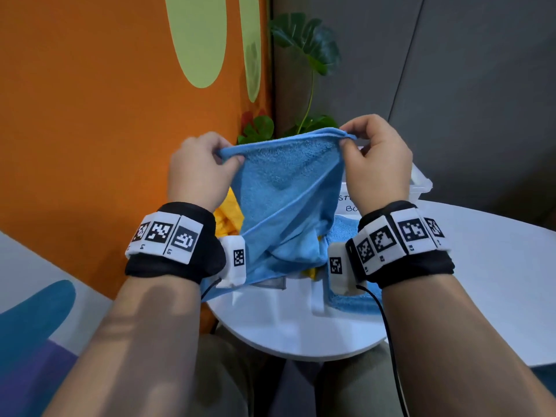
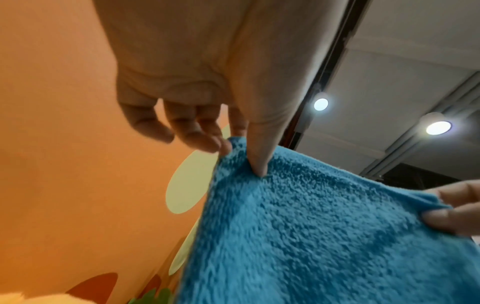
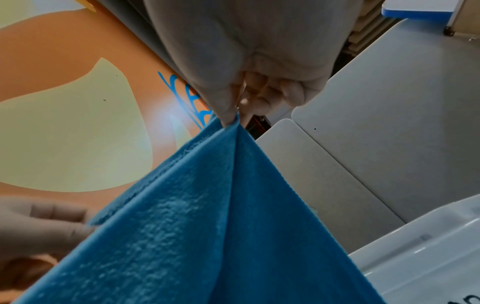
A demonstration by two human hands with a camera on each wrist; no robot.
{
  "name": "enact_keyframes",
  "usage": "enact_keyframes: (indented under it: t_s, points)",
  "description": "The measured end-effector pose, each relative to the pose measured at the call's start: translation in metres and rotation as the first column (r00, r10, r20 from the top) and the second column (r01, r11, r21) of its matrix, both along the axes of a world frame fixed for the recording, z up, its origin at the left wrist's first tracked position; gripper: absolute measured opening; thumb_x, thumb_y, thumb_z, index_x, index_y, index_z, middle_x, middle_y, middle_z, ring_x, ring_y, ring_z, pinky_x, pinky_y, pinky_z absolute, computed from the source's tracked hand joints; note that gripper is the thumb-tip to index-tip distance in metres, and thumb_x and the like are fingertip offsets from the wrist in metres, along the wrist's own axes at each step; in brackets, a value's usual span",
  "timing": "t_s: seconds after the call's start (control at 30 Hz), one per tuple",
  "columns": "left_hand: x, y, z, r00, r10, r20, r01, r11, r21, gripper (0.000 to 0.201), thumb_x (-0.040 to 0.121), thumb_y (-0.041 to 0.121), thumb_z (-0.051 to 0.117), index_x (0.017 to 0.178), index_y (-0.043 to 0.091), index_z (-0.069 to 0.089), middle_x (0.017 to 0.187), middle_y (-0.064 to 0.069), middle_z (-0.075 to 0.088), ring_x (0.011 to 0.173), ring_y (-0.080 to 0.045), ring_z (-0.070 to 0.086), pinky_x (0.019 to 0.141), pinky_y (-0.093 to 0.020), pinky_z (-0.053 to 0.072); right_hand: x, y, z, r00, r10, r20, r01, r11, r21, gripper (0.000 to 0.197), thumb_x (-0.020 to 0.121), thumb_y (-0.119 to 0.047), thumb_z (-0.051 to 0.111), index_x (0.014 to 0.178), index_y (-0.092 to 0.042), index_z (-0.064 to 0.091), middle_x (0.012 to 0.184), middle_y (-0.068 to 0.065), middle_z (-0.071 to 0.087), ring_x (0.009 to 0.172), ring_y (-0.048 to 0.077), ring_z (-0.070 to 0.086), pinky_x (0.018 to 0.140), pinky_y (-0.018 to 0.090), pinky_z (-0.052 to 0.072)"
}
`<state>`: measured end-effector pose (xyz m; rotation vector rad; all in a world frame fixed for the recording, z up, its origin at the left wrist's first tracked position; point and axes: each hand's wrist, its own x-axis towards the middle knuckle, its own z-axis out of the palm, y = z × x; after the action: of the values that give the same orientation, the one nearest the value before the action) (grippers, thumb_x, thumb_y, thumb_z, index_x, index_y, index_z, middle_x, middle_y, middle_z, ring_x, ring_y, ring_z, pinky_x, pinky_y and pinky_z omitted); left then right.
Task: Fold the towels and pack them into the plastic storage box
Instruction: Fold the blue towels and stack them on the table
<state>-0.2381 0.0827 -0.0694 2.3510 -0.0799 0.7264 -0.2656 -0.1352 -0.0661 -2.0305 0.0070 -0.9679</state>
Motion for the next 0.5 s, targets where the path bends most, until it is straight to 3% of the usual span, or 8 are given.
enact_keyframes:
  t_s: [0.13,0.2,0.27,0.37,0.43,0.5]
  points:
    - [-0.005,-0.004,0.016,0.984,0.010,0.180,0.013,0.992,-0.127,0.011,0.081,0.026,0.068,0.082,0.031,0.058,0.102,0.000,0.047,0.079,-0.014,0.054,0.071,-0.019,0.036,-0.001,0.002,0.003,0.998,-0.043,0.038,0.039,0.995,0.096,0.017,0.088,-0.011,0.051,0.088,-0.028,0.057,0.096,-0.009,0.062,0.077,0.010,0.058,0.073,0.023,0.048]
    - [-0.009,-0.009,0.023,0.977,-0.060,0.203,0.114,0.958,-0.264,0.021,0.083,0.018,0.064,0.077,0.034,0.051,0.103,-0.001,0.052,0.065,-0.013,0.065,0.068,-0.027,0.052,-0.002,0.003,0.006,0.998,-0.028,0.064,0.018,0.987,0.158,0.017,0.089,-0.008,0.049,0.089,-0.024,0.056,0.099,-0.004,0.061,0.069,0.010,0.064,0.066,0.018,0.050]
    - [-0.015,-0.014,0.029,0.966,-0.147,0.215,0.225,0.885,-0.407,0.027,0.085,0.011,0.060,0.077,0.033,0.047,0.096,-0.003,0.060,0.061,-0.011,0.070,0.063,-0.036,0.058,-0.005,0.005,0.010,0.994,-0.013,0.104,-0.010,0.977,0.213,0.017,0.090,-0.005,0.047,0.089,-0.021,0.054,0.102,0.000,0.060,0.062,0.004,0.065,0.062,0.013,0.047]
    - [-0.021,-0.016,0.038,0.941,-0.177,0.288,0.293,0.852,-0.433,0.025,0.085,0.011,0.060,0.079,0.032,0.047,0.091,-0.002,0.065,0.072,-0.010,0.070,0.070,-0.038,0.058,-0.008,0.005,0.015,0.986,-0.022,0.166,-0.014,0.977,0.212,0.016,0.089,-0.006,0.047,0.091,-0.020,0.055,0.101,0.000,0.060,0.075,0.004,0.061,0.068,0.007,0.042]
    - [-0.022,-0.016,0.044,0.927,-0.139,0.350,0.276,0.882,-0.382,0.024,0.082,0.016,0.063,0.077,0.034,0.047,0.080,0.012,0.059,0.066,-0.002,0.059,0.065,-0.025,0.051,-0.010,0.005,0.018,0.978,-0.044,0.205,0.005,0.983,0.185,0.015,0.089,-0.007,0.048,0.092,-0.020,0.055,0.099,-0.001,0.060,0.077,0.002,0.052,0.070,0.009,0.040]
    - [-0.025,-0.016,0.048,0.905,-0.129,0.405,0.289,0.884,-0.366,0.024,0.082,0.017,0.063,0.077,0.034,0.046,0.074,0.015,0.054,0.062,0.000,0.049,0.061,-0.021,0.043,-0.012,0.006,0.021,0.966,-0.045,0.255,-0.005,0.981,0.192,0.015,0.088,-0.006,0.049,0.094,-0.018,0.057,0.097,-0.001,0.060,0.076,0.001,0.051,0.071,0.011,0.041]
